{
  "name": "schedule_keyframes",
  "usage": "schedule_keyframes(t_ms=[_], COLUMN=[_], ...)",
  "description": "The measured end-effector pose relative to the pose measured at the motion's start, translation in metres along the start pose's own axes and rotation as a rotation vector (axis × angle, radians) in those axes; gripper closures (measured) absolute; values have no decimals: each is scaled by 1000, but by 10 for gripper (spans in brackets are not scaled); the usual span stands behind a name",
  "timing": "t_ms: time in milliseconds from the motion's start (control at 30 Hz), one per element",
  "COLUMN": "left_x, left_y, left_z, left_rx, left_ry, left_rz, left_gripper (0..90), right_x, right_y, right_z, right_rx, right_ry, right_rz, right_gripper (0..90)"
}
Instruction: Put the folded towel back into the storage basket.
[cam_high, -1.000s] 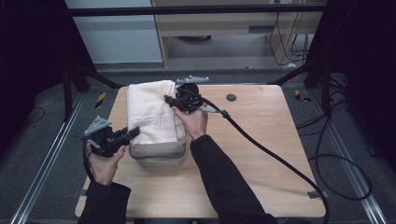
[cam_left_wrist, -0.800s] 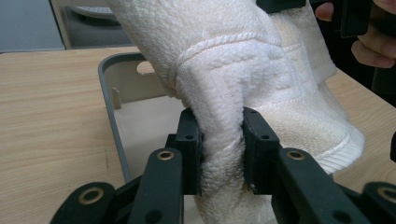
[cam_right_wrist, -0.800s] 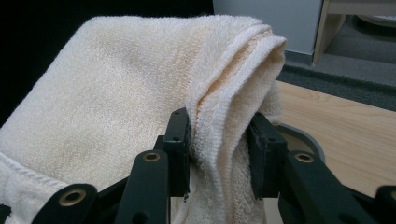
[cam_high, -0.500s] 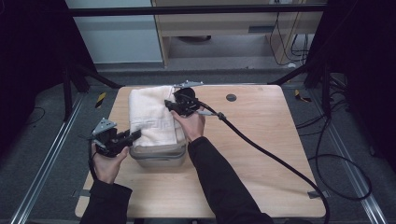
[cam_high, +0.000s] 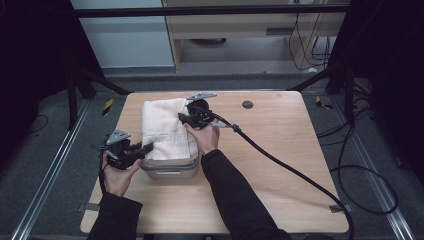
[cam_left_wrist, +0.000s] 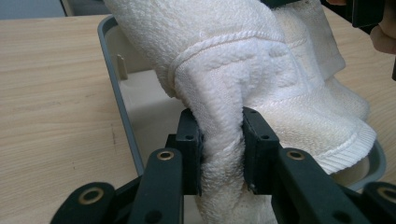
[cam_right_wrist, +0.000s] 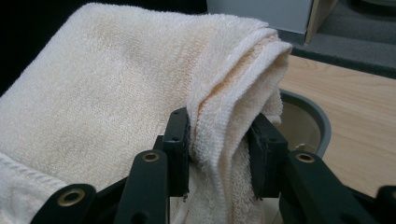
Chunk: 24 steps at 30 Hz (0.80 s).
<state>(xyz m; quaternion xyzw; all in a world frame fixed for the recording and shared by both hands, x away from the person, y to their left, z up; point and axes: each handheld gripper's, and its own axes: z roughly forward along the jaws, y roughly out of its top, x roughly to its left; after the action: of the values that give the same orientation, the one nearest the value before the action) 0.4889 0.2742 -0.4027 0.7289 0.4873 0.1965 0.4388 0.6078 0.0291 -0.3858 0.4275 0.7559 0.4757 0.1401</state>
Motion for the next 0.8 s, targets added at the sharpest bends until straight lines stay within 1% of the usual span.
schedule_keyframes(t_ms=[167, 267, 300, 333, 433, 500, 667, 800], left_x=[0, 0, -1, -1, -1, -2, 1, 2], left_y=[-3, -6, -6, -7, -8, -9, -13, -14], left_z=[6, 9, 10, 12, 14, 17, 23, 26], left_rx=[20, 33, 34, 40, 49, 65, 89, 106], left_ry=[20, 26, 26, 29, 31, 38, 37, 43], left_rz=[18, 24, 19, 25, 28, 38, 27, 28], left_gripper=[708, 707, 707, 707, 706, 705, 702, 700], right_x=[-2, -3, -4, -4, -6, -7, -5, -6], right_y=[-8, -11, -13, -14, -17, -21, -26, -30], right_z=[5, 7, 8, 8, 8, 9, 12, 15], right_rx=[17, 25, 26, 30, 27, 41, 47, 56], right_ry=[-9, -15, -15, -15, -15, -21, -38, -44], right_rz=[-2, -5, -7, -1, -1, -6, -30, -33], right_gripper=[642, 642, 641, 641, 639, 637, 636, 635])
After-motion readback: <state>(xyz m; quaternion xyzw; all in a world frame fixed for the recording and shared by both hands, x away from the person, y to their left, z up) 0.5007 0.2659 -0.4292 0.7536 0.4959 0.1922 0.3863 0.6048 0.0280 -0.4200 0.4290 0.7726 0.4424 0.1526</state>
